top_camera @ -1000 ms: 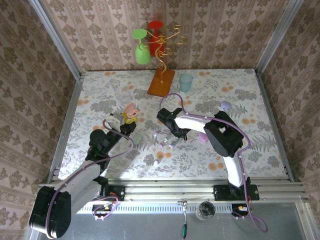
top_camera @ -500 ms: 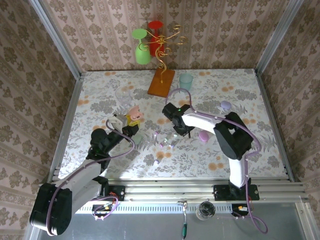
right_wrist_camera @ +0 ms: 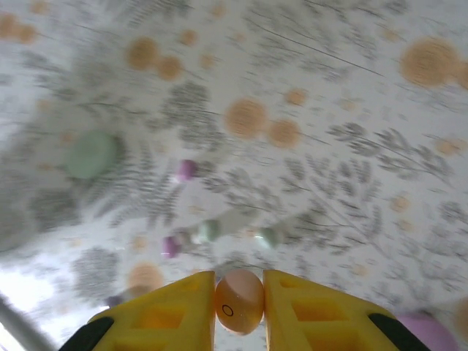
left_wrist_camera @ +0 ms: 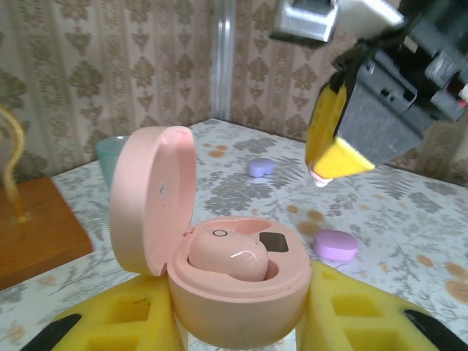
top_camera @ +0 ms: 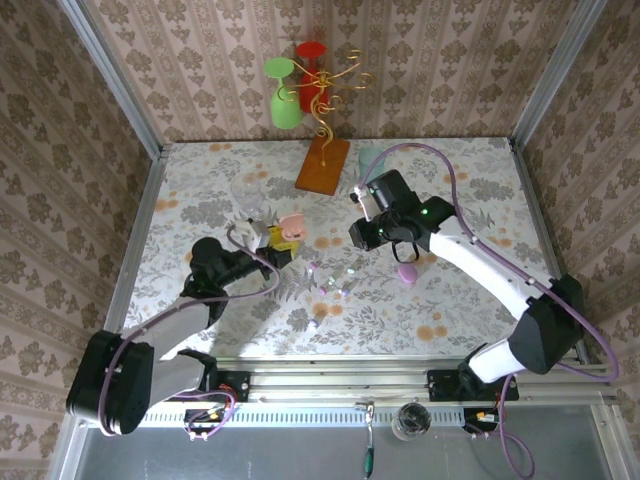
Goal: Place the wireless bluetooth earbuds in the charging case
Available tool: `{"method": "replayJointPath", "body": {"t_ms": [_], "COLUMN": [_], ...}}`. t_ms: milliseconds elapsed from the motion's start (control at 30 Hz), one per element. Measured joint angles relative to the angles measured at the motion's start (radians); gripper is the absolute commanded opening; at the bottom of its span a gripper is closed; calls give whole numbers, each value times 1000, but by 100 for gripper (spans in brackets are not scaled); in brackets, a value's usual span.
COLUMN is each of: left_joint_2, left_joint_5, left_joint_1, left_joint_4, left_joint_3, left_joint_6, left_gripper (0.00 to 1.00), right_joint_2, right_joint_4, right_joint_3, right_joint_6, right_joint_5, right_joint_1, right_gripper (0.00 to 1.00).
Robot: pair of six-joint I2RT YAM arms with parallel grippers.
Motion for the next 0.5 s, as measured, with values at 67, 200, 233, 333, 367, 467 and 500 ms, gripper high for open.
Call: {"method": "replayJointPath", "body": {"t_ms": [67, 200, 233, 333, 367, 467, 500], "left_joint_2": [28, 70, 80, 105, 111, 125, 126], "left_joint_5": [27, 63, 71, 95, 102, 121, 125], "left_joint_1": [-24, -66, -77, -111, -122, -138, -140], "left_joint_4": [-1, -2, -1, -1, -1, -2, -2], "left_joint_3": [23, 66, 76, 96, 99, 101, 101], "left_joint_6": [5, 13, 14, 16, 16, 16, 16], "left_gripper": [30, 30, 30, 30, 29, 29, 29], "right_joint_2": [-19, -33, -35, -39, -39, -39, -39], "right_joint_4": [22, 58, 69, 103, 114, 127, 131], "right_joint_3": [0, 0, 1, 1, 1, 1, 1], "right_joint_6": [3, 9, 11, 18, 19, 19, 21], "right_joint_5": [-87, -224, -257, -339, -359, -400, -404], "right_joint_1": [0, 0, 0, 0, 0, 0, 0], "right_gripper": [25, 25, 25, 25, 25, 24, 24]}}
